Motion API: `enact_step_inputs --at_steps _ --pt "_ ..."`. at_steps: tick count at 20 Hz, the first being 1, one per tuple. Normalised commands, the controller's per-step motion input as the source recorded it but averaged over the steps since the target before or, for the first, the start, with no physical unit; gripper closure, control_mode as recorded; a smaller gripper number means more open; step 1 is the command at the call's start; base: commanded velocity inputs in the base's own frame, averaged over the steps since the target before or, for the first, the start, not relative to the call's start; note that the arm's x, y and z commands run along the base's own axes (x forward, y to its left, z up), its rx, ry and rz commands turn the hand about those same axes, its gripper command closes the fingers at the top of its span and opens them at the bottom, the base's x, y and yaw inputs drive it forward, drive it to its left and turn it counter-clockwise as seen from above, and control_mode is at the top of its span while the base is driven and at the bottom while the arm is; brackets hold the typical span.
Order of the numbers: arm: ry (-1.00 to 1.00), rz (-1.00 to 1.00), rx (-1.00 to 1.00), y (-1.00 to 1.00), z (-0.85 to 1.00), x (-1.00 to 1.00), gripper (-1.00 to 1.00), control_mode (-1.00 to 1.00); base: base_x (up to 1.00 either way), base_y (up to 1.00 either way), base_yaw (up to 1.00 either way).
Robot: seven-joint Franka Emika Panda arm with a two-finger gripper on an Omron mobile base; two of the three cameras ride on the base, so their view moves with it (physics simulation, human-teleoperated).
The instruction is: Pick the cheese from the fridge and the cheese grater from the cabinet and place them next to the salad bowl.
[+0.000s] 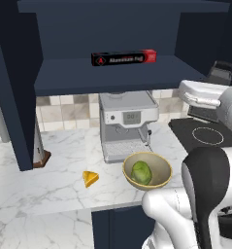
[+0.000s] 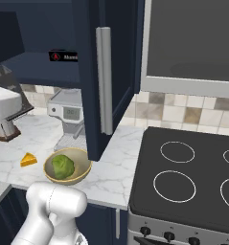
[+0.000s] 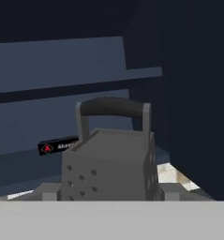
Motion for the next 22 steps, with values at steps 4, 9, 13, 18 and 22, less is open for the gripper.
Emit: enact_step_inputs --at_steps 4,9,13,18,22 --pt "0.0 -0.02 0.01 0.3 -0.42 -0.5 1.0 -1.0 0.0 0.0 0.0" --pt "0.0 0.0 0.03 0.01 -0.43 -0.39 1.0 -1.0 0.0 0.0 0.0" --pt "0.01 0.0 0.02 0.14 -0.53 -0.15 1.0 -1.0 0.0 0.0 0.0" --pt "0.03 0.0 0.02 0.25 -0.57 0.0 1.0 -1.0 0.0 0.0 0.0" --pt "0.0 0.0 0.0 0.26 -0.44 0.0 1.0 -1.0 0.0 0.0 0.0"
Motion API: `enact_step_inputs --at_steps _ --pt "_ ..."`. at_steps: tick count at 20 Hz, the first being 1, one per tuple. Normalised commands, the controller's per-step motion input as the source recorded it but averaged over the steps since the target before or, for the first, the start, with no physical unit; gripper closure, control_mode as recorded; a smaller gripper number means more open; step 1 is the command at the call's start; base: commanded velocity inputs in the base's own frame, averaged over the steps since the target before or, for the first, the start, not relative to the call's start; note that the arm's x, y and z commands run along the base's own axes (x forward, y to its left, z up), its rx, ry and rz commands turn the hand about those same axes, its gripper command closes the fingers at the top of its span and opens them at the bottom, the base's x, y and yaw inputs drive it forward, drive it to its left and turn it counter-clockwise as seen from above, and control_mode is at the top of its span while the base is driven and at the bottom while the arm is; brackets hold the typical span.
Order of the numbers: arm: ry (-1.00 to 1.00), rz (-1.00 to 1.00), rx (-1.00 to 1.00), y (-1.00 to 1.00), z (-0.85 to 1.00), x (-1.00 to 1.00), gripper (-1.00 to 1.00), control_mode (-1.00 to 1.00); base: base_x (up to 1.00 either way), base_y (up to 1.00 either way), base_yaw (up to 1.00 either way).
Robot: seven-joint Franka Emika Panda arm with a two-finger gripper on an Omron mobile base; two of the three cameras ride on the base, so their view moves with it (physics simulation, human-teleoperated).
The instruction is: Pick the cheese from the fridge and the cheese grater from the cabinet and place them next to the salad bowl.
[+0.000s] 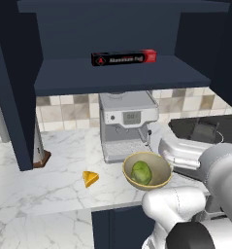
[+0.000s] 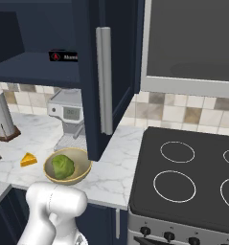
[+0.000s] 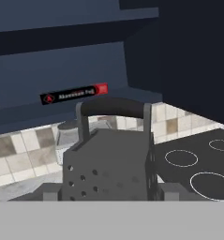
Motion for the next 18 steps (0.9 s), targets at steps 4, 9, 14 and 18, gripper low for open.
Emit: enact_step_inputs --at_steps 4,9,14,18 --pt "0.0 0.0 0.0 0.15 -0.45 0.0 1.0 -1.0 0.0 0.0 0.0" --pt "0.0 0.0 0.0 0.04 -0.45 0.0 1.0 -1.0 0.0 0.0 0.0" --pt "0.0 0.0 0.0 0.09 -0.49 0.07 1.0 -1.0 0.0 0.0 0.0" --pt "0.0 0.0 0.0 0.18 -0.46 0.26 1.0 -1.0 0.0 0.0 0.0"
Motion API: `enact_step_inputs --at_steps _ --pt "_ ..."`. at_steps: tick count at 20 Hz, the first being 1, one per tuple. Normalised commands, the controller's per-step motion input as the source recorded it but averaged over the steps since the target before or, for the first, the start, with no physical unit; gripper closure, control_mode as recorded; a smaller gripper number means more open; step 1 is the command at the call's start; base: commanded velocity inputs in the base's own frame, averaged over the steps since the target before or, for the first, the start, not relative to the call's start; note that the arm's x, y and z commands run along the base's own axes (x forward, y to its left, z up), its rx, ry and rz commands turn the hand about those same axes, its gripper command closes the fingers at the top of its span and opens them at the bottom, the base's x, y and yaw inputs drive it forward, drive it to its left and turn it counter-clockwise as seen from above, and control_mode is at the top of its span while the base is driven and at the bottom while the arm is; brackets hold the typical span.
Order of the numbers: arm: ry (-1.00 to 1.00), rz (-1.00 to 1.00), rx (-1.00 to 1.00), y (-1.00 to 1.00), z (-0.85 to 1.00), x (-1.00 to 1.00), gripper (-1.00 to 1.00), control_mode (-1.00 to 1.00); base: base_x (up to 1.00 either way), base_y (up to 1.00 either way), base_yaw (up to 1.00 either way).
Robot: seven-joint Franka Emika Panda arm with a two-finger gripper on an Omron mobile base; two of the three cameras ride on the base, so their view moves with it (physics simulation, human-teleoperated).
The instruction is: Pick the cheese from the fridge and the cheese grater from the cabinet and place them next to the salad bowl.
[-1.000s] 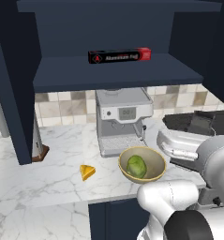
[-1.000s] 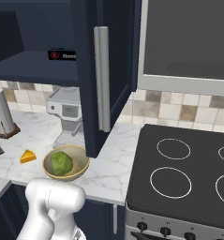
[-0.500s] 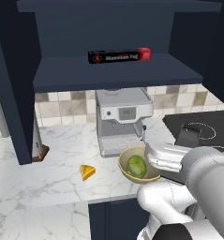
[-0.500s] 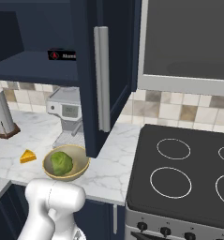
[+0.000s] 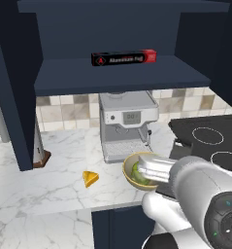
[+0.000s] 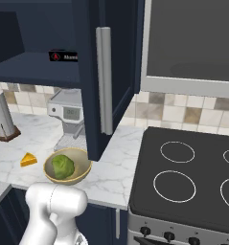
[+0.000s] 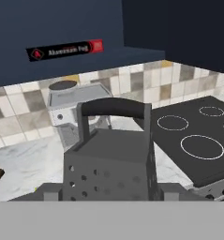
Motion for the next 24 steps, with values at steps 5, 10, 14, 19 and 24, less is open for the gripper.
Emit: enact_step_inputs --at_steps 5,10,14,19,24 --pt "0.0 0.0 0.0 0.07 -0.53 0.48 1.0 -1.0 0.0 0.0 0.0" --pt "-0.14 0.0 -0.09 0.13 -0.36 0.27 1.0 -1.0 0.0 0.0 0.0" --pt "-0.2 0.0 -0.09 0.09 -0.38 0.16 1.0 -1.0 0.0 0.0 0.0" --pt "-0.03 0.0 -0.01 0.0 -0.42 0.22 1.0 -1.0 0.0 0.0 0.0" --pt "0.0 0.0 0.0 -0.01 -0.45 0.25 1.0 -1.0 0.0 0.0 0.0"
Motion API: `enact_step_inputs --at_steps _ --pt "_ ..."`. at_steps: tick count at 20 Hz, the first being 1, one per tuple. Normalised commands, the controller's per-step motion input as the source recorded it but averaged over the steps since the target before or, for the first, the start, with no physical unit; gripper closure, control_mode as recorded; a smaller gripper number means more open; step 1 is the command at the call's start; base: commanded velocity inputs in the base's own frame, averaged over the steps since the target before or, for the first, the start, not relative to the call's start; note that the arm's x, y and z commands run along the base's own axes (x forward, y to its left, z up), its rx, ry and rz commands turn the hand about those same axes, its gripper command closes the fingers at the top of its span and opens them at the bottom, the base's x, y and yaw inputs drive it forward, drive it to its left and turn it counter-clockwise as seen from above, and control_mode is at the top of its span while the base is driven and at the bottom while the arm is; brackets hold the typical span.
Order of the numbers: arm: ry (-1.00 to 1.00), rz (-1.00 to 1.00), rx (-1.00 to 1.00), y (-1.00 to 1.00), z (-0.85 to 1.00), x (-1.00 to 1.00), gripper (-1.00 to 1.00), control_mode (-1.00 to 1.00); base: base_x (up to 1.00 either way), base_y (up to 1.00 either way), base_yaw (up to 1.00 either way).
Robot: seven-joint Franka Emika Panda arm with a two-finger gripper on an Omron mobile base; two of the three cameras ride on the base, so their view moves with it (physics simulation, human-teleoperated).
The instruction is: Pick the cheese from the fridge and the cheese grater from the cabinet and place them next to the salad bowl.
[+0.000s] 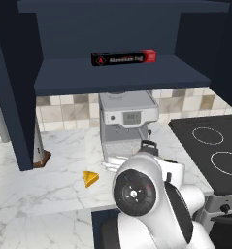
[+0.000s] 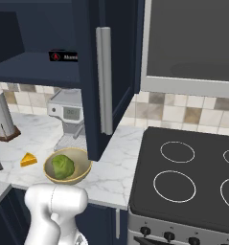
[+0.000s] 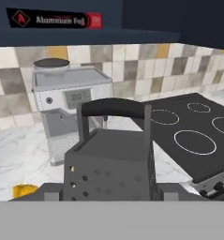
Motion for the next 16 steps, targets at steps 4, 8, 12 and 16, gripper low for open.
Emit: enact_step_inputs --at_steps 4,8,12,16 --pt "-0.02 0.0 0.0 0.0 -0.53 0.18 1.0 -1.0 0.0 0.0 0.0" --pt "-0.01 0.0 0.0 0.0 -0.53 0.2 1.0 -1.0 0.0 0.0 0.0" --pt "-0.04 0.0 0.0 0.0 -0.46 0.13 1.0 -1.0 0.0 0.0 0.0" --pt "-0.07 0.0 0.0 0.0 -0.48 0.11 1.0 -1.0 0.0 0.0 0.0"
